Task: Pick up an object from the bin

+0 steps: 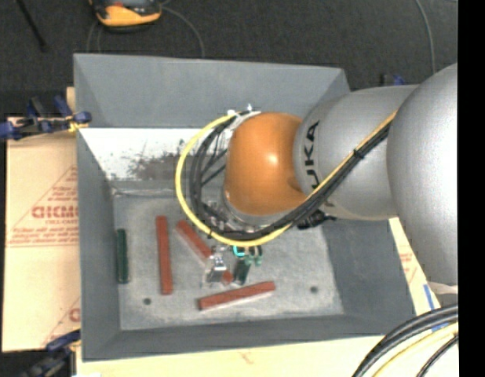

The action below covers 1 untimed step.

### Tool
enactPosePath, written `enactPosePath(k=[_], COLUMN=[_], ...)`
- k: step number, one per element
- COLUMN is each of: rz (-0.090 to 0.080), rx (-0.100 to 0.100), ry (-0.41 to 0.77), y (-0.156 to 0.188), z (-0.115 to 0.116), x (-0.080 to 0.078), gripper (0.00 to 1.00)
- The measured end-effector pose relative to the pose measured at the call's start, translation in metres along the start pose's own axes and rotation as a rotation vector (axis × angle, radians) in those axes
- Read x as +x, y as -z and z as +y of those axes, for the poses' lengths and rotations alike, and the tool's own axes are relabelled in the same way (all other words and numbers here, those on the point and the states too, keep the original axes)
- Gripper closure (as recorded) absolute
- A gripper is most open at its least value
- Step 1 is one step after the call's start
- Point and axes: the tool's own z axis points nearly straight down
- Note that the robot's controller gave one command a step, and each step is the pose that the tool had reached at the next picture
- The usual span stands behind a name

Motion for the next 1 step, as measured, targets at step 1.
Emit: enactPosePath(k=[1], rz=[-0.007], rx=[-0.002], ry=[0.075], y=[-0.0182], z=[-0.0149], x=[0.0086], gripper=[0.0])
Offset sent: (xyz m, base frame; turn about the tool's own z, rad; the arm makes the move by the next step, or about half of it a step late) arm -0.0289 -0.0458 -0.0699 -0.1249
